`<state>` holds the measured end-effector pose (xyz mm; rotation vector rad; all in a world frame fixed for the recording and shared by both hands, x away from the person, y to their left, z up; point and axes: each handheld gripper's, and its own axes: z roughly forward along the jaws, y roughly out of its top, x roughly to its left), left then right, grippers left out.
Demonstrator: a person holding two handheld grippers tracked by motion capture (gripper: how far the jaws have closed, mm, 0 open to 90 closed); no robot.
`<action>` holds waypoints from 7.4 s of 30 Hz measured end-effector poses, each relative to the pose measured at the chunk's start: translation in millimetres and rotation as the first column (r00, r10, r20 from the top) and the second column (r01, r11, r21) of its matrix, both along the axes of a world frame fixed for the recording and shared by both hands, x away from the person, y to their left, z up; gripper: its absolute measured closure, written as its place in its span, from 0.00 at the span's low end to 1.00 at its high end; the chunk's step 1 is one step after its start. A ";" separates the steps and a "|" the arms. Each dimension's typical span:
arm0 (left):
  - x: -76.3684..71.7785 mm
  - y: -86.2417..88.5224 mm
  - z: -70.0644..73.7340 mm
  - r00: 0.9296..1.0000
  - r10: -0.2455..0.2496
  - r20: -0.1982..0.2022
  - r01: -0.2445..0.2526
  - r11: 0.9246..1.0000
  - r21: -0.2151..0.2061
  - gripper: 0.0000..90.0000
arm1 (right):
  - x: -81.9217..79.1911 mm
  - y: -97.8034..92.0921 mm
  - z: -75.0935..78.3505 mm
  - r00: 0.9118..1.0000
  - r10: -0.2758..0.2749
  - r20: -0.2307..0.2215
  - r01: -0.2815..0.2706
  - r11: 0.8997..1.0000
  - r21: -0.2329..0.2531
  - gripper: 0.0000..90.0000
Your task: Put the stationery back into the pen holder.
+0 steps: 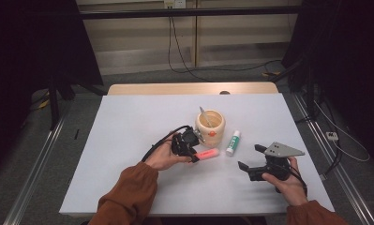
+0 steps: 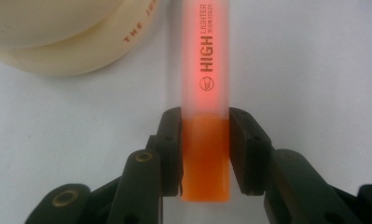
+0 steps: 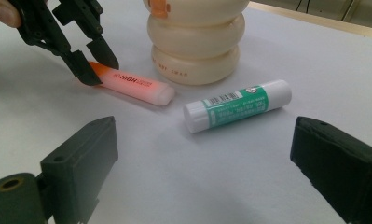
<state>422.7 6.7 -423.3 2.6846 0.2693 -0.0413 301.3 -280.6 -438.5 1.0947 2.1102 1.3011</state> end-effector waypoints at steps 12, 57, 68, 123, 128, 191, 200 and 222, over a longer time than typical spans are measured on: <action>-10.5 7.6 11.7 1.000 -0.009 -0.029 0.008 1.000 -0.028 0.75 | -0.5 1.4 0.5 1.000 0.003 0.006 -0.003 1.000 -0.010 0.08; -33.4 35.6 38.4 0.995 0.009 -0.097 -0.015 0.998 -0.063 0.75 | -24.5 116.5 9.4 0.897 0.379 0.229 -0.171 0.772 -0.612 0.24; -41.0 18.1 45.0 0.996 -0.016 -0.091 0.013 0.999 -0.030 0.75 | -27.7 125.0 11.0 0.856 0.427 0.291 -0.124 0.715 -0.688 0.41; -35.8 42.2 43.2 0.993 0.116 -0.034 -0.119 0.987 -0.107 0.26 | -14.2 112.2 14.0 0.884 0.379 0.274 -0.122 0.752 -0.648 0.87; -36.5 51.5 37.8 0.986 0.164 -0.013 -0.164 0.980 -0.113 0.18 | -6.0 101.1 19.7 0.920 0.314 0.235 -0.142 0.826 -0.546 0.87; -103.2 169.2 -8.7 0.857 0.505 0.103 -0.412 0.791 -0.452 0.07 | 124.1 78.5 60.1 0.975 -0.072 0.208 0.047 0.991 0.125 0.86; -102.1 169.7 -9.4 0.857 0.505 0.105 -0.413 0.793 -0.449 0.07 | 134.1 82.1 45.2 0.980 -0.070 0.188 0.049 0.992 0.114 0.86; -101.8 170.6 -9.0 0.854 0.508 0.110 -0.414 0.793 -0.446 0.06 | 136.9 85.5 26.4 0.986 -0.043 0.160 0.037 0.998 0.044 0.82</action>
